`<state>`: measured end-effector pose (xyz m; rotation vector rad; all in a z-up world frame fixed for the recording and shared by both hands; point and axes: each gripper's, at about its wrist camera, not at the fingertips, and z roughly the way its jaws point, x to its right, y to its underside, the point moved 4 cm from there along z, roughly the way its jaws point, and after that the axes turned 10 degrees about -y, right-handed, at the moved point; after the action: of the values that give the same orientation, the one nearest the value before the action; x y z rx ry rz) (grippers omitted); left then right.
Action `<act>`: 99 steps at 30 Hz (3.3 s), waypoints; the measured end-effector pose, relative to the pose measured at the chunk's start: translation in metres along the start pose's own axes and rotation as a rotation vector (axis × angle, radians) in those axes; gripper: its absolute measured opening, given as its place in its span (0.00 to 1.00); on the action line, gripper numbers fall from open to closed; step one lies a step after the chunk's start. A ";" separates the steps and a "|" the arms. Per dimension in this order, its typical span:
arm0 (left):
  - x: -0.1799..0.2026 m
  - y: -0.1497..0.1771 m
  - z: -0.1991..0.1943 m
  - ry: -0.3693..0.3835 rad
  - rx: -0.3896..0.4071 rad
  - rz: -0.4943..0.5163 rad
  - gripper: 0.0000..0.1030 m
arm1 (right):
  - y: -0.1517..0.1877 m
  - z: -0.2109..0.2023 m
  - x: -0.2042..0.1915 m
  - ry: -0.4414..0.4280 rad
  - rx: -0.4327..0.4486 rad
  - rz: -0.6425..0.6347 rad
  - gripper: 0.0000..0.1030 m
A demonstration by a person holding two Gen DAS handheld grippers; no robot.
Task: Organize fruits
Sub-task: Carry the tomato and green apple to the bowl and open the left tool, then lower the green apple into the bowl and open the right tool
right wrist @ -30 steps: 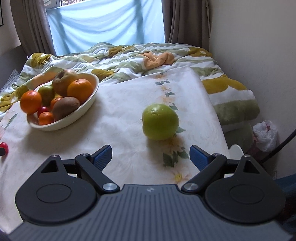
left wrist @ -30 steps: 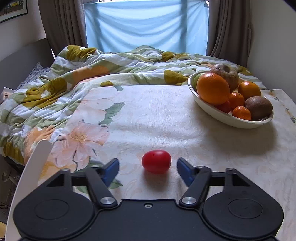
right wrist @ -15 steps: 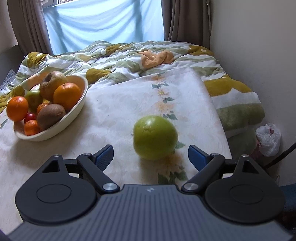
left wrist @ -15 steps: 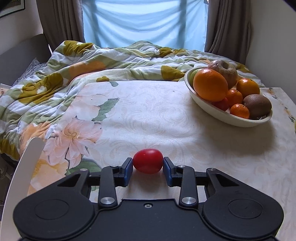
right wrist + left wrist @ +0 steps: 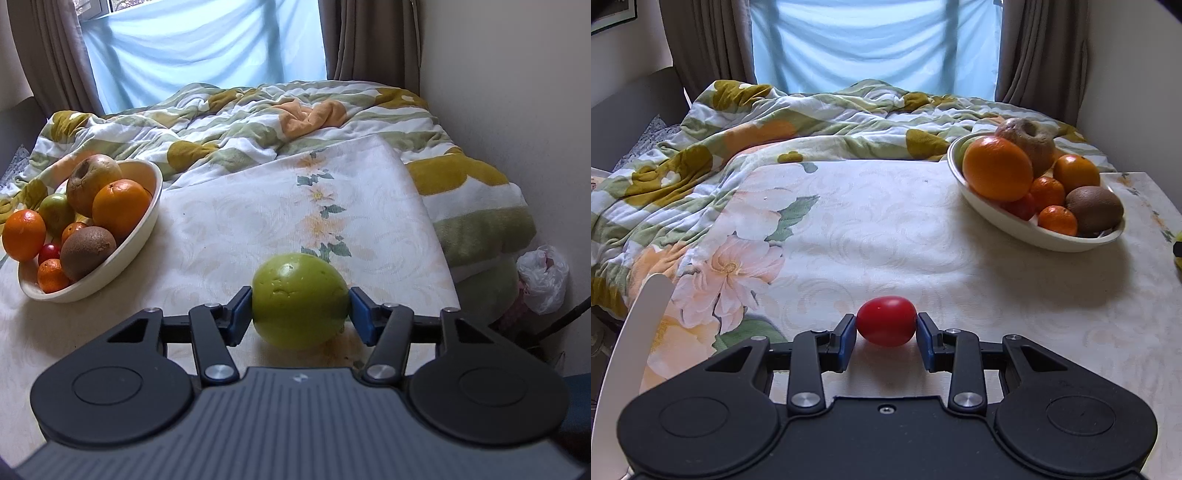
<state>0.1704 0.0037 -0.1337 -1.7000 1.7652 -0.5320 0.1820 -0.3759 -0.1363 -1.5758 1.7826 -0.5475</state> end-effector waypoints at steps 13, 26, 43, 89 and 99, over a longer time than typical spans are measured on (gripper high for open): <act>0.007 -0.016 -0.043 0.055 0.038 -0.009 0.38 | -0.006 -0.040 -0.031 -0.041 0.023 -0.044 0.68; 0.042 -0.062 -0.076 0.107 0.067 0.008 0.38 | -0.025 -0.075 -0.066 -0.097 0.000 -0.114 0.68; 0.099 -0.132 -0.045 0.151 0.121 0.116 0.38 | -0.082 -0.068 -0.093 -0.172 0.015 -0.197 0.68; 0.025 -0.119 -0.015 0.041 0.054 0.063 0.99 | -0.108 0.024 -0.167 -0.252 -0.066 -0.228 0.68; -0.005 -0.105 -0.022 0.004 0.023 -0.025 0.99 | -0.092 0.062 -0.196 -0.303 -0.125 -0.266 0.68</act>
<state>0.2328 -0.0041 -0.0466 -1.7081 1.7364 -0.5651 0.2964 -0.1928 -0.0710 -1.8867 1.4143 -0.3011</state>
